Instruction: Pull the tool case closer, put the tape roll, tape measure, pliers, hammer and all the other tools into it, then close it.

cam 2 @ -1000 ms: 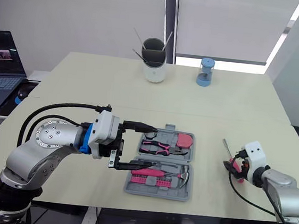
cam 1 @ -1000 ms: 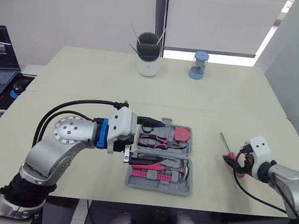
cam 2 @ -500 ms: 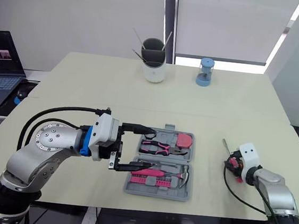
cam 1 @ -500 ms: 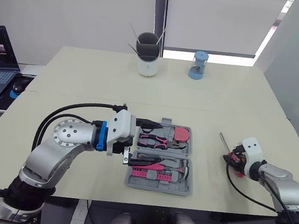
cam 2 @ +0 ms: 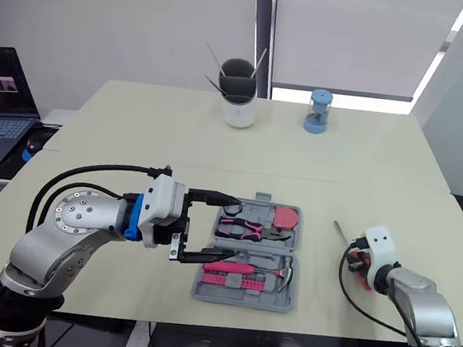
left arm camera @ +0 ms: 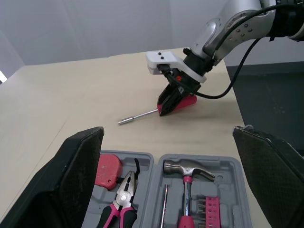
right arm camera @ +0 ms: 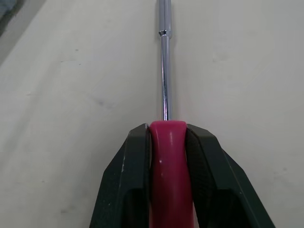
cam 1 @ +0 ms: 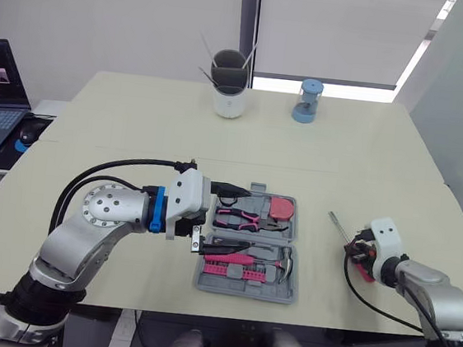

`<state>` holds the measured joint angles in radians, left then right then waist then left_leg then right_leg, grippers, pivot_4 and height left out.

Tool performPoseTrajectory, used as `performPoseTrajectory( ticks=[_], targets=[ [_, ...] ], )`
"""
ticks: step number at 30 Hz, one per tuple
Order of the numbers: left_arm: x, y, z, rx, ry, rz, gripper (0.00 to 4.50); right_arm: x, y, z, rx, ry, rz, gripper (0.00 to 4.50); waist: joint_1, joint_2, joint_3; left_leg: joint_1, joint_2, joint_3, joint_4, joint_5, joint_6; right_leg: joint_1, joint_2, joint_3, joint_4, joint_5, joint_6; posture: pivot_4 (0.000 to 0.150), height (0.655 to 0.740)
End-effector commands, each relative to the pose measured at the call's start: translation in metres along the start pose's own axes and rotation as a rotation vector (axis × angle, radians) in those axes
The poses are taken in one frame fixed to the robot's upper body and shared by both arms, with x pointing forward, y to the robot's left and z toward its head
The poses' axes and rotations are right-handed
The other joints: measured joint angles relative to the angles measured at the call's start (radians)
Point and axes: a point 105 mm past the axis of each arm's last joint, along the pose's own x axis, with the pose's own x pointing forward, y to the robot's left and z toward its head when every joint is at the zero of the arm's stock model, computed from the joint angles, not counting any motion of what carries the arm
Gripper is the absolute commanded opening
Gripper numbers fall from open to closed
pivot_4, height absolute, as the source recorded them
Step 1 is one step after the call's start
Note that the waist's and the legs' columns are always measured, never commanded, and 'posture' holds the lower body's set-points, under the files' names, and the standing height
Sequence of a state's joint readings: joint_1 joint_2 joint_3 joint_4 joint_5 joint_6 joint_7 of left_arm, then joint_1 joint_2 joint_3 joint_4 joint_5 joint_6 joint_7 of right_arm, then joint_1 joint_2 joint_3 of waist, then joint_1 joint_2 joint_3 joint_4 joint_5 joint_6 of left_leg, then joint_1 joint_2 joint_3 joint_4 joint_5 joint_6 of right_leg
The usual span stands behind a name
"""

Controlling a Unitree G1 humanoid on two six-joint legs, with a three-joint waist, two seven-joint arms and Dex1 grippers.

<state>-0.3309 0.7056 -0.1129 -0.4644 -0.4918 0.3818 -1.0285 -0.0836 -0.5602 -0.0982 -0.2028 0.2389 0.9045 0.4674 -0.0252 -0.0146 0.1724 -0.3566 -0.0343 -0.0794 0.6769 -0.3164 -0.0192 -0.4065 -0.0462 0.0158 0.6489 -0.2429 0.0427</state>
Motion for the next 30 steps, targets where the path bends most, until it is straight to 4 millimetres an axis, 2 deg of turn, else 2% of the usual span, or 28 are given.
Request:
performPoseTrajectory(
  ticks=[1, 3, 6, 10, 16, 21, 28, 30],
  targets=[
    [-0.004, -0.001, 0.005, 0.04, -0.006, -0.002, 4.5, -0.018, 0.026, 0.006, 0.006, -0.034, 0.038, 0.79, 0.001, 0.0, 0.0, -0.001, 0.0, -0.001, 0.0, 0.0, 0.0, 0.0, 0.0, -0.001, 0.0, 0.0, 0.0, 0.15, 0.74],
    [-0.004, -0.004, 0.004, 0.032, -0.003, -0.018, 4.5, -0.022, 0.038, 0.002, 0.008, -0.034, 0.046, 0.79, 0.001, 0.0, 0.0, -0.001, 0.0, -0.001, 0.0, 0.0, 0.0, 0.0, 0.0, 0.0, 0.0, 0.0, 0.0, 0.15, 0.74],
    [-0.002, -0.009, 0.004, 0.018, -0.005, -0.04, 4.5, -0.022, 0.044, 0.002, 0.015, -0.046, 0.032, 0.79, -0.001, 0.0, 0.0, -0.001, 0.0, 0.0, 0.0, 0.0, 0.0, 0.0, 0.0, -0.001, -0.001, 0.0, 0.0, 0.15, 0.74],
    [-0.002, -0.014, 0.002, 0.01, 0.007, -0.071, 4.5, -0.006, 0.045, 0.011, 0.044, -0.09, -0.027, 0.79, -0.004, 0.0, 0.0, 0.0, 0.0, 0.001, 0.0, 0.0, 0.0, 0.0, 0.0, -0.001, 0.0, 0.0, 0.0, 0.15, 0.74],
    [-0.007, -0.012, -0.001, 0.019, 0.032, -0.071, 4.5, 0.011, 0.06, 0.015, 0.057, -0.117, -0.043, 0.79, -0.003, 0.0, 0.0, 0.001, 0.003, 0.002, 0.0, 0.0, 0.0, 0.0, 0.005, -0.001, 0.0, 0.0, 0.0, 0.15, 0.74],
    [-0.01, -0.015, -0.002, 0.021, 0.054, -0.08, 4.5, 0.024, 0.054, 0.029, 0.086, -0.162, -0.103, 0.79, -0.004, 0.001, 0.0, 0.001, 0.004, 0.004, 0.0, 0.0, 0.0, -0.001, 0.005, 0.001, 0.0, 0.0, 0.0, 0.15, 0.74],
    [-0.011, -0.013, -0.002, 0.024, 0.064, -0.086, 4.5, 0.03, 0.057, 0.026, 0.175, -0.136, -0.085, 0.79, -0.004, 0.0, 0.0, 0.001, 0.005, 0.004, 0.0, 0.0, 0.0, -0.002, 0.006, 0.0, 0.0, 0.0, 0.0, 0.15, 0.74],
    [-0.011, -0.012, -0.002, 0.031, 0.068, -0.086, 4.5, 0.029, 0.061, 0.028, 0.176, -0.143, -0.071, 1.51, -0.004, 0.0, 0.0, 0.001, 0.005, 0.004, 0.0, 0.0, 0.0, -0.002, 0.006, 0.0, 0.0, 0.0, 0.0, 0.15, 0.74]
  ],
)
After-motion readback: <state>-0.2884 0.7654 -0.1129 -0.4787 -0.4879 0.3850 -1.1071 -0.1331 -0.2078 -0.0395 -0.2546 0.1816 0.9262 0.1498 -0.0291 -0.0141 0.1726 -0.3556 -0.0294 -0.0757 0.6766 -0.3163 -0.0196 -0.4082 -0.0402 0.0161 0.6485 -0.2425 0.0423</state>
